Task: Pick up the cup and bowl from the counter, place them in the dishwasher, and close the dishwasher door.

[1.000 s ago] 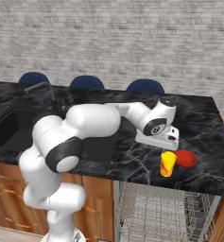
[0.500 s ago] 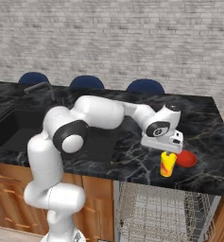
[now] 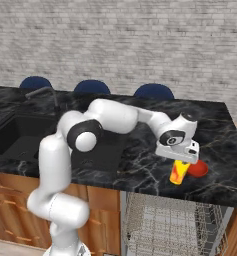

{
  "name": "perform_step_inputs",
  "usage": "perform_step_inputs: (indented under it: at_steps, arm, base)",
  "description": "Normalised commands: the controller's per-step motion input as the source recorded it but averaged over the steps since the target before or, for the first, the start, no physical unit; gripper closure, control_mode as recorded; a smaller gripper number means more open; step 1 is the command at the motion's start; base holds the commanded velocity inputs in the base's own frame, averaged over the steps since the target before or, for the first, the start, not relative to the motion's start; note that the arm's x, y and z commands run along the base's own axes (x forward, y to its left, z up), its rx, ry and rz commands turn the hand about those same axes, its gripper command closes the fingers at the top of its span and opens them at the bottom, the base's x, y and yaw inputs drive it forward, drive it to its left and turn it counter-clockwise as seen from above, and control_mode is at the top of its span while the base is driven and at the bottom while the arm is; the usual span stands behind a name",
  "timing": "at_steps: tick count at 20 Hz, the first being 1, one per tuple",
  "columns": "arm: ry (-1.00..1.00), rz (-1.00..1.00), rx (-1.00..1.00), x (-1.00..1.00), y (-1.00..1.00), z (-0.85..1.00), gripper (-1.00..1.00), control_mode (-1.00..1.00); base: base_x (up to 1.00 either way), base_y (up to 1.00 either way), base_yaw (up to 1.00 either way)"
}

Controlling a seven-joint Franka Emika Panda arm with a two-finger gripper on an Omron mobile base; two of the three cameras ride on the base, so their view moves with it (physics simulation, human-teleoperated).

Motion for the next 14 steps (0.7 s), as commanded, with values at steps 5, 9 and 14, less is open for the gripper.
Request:
perform_step_inputs:
  at_steps: [5, 9, 14]
  arm:
    - [0.00, 0.00, 0.03, 0.23, -0.15, -0.12, -1.00, -1.00]
    - [0.02, 0.00, 0.01, 0.17, 0.00, -0.33, 1.00, -1.00]
    - [0.00, 0.00, 0.02, -0.03, 0.03, -0.11, 1.00, -1.00]
  base:
    - [0.00, 0.00, 0.00]
    - [0.00, 0.00, 0.00]
    - [0.00, 0.00, 0.00]
